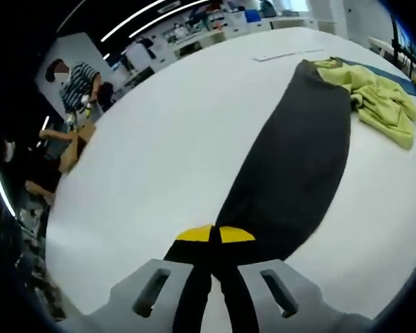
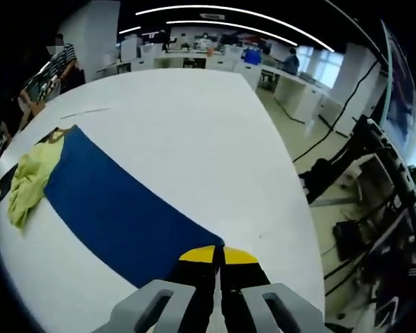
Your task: Fold the garment on the visible template until the final outline fits inside the template.
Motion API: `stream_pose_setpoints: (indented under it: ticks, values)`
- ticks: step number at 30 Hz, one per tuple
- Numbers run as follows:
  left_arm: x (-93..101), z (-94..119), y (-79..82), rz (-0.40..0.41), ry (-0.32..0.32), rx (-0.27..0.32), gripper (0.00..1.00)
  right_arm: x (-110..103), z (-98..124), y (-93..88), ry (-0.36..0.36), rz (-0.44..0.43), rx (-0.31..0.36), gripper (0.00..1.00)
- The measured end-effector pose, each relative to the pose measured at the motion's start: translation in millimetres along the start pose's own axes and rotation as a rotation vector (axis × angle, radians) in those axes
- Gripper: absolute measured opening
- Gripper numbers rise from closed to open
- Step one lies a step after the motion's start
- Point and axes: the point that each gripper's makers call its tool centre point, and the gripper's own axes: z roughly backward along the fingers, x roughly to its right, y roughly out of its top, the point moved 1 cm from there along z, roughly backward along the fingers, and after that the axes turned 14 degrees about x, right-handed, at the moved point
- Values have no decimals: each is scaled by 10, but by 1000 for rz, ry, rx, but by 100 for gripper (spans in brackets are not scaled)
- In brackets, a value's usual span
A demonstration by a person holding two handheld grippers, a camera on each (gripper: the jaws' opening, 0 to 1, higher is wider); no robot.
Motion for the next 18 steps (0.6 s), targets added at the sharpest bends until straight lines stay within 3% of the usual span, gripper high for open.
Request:
stream_pose_setpoints:
  ticks: [4,5,6,8,12,18]
  values:
    - [16,4,10,17,-7,5,6,-25,27,25,-7,-10,16,0]
    - [67,1,26,94,-17,17,9,-46,39,31,-2,-16,19,3]
    - [84,-2,70,119,-25,44,14,-83,26,50,19,-35,29,7]
    - [87,13,112,106,-30,67,21,-138,21,61,44,-59,36,17]
    - [175,34,206,192,-60,131,42,-302,87,130,91,-71,65,32]
    - [293,113,372,202,-112,231,63,-544,117,239,185,-116,107,58]
